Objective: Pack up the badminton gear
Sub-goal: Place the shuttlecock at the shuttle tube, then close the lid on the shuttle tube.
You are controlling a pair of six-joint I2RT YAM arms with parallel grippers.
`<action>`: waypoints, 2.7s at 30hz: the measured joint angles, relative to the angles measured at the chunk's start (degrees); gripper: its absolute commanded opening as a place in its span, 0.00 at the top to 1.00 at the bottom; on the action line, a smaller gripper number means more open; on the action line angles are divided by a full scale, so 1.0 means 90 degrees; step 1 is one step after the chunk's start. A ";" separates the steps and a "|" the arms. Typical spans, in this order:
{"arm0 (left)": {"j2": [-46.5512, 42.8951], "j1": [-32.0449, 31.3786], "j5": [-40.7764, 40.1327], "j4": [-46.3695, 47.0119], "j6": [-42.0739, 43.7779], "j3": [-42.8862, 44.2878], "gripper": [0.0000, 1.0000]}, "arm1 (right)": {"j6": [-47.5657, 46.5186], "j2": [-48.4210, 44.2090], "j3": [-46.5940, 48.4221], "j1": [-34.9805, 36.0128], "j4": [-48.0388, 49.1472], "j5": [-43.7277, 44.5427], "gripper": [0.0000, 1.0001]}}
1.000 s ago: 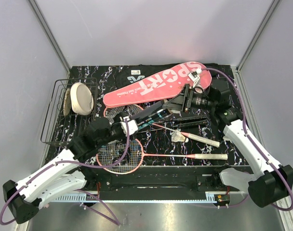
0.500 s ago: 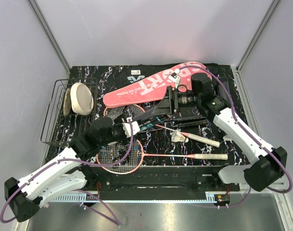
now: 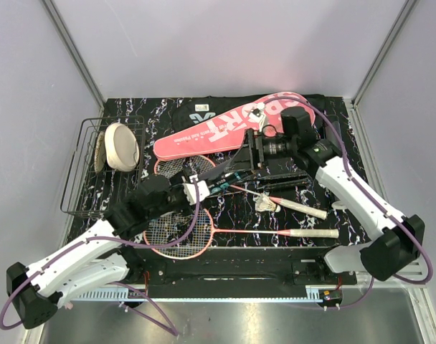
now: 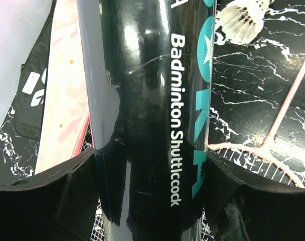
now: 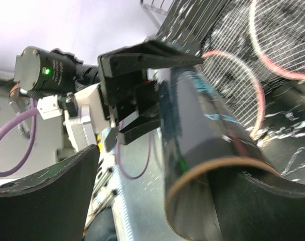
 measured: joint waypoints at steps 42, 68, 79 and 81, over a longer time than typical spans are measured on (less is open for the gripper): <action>-0.0350 0.0005 -0.4505 0.1863 -0.1134 0.0092 1.00 | -0.1977 0.4580 0.2140 0.0121 -0.1209 0.5697 0.58; -0.0976 -0.0015 -0.1404 0.1280 0.0277 -0.0610 1.00 | -0.1831 0.0289 -0.0493 -0.0814 -0.0605 0.3298 1.00; -0.0809 -0.0104 -0.0189 0.0782 0.0658 -0.0610 1.00 | -0.1005 -0.1875 -0.1073 -0.1025 -0.0209 0.0627 1.00; -0.0692 -0.0117 -0.0097 0.0658 0.0699 -0.0610 1.00 | -0.0894 -0.1894 -0.1086 -0.1025 -0.0180 0.0442 1.00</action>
